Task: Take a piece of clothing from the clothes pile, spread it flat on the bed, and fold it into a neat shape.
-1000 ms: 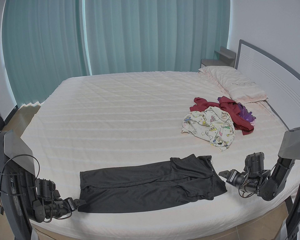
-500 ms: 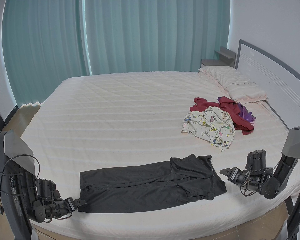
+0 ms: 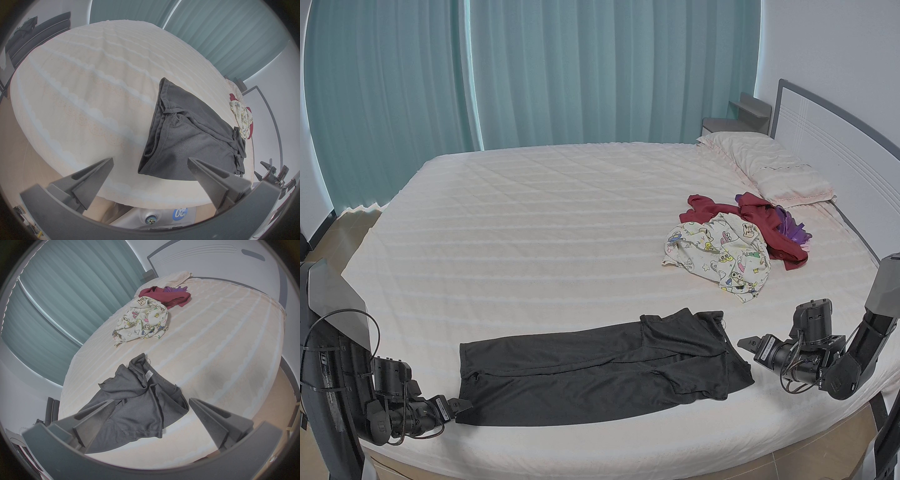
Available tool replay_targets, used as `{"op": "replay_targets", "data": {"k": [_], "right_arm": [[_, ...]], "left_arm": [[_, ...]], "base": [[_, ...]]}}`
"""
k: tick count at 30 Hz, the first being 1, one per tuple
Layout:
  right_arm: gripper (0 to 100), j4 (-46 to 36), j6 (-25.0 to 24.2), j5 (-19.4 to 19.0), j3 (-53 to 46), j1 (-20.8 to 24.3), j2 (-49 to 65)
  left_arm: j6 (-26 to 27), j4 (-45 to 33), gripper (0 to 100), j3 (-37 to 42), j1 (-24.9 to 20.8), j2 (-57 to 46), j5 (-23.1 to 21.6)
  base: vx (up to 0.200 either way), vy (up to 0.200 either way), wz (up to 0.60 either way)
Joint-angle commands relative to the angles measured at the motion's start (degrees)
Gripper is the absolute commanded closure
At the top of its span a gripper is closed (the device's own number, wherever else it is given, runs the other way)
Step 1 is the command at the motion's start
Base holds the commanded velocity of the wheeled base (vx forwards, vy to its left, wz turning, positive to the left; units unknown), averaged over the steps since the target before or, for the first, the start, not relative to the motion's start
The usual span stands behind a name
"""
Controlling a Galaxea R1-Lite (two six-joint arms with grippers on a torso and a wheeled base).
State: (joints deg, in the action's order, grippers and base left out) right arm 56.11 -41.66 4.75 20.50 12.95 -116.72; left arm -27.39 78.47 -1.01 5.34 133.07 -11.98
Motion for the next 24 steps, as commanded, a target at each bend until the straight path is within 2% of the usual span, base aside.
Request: {"op": "replay_targets", "data": {"k": [1,14,19,24], "right_arm": [[0,0.05,0.00,-0.01,0.15,-0.03,-0.35],[0,-0.74,-0.18,0.26,-0.29,-0.11,3.35],[0,-0.92,-0.80,2.72,-1.08,-0.11,4.22],[0,-1.09,-2.64,3.07,-2.22,-0.03,5.89]], "left_arm": [[-0.03,0.02,0,0.92,0.02,0.08,0.03],[-0.12,0.02,0,0.92,0.02,-0.01,0.03],[-1.44,0.02,0,0.92,0.02,-0.18,-0.06],[-1.52,0.10,0,0.92,0.02,-0.18,-0.15]], "base": [[0.000,0.000,0.00],[0.000,0.000,0.00],[0.000,0.000,0.00],[0.000,0.000,0.00]]}}
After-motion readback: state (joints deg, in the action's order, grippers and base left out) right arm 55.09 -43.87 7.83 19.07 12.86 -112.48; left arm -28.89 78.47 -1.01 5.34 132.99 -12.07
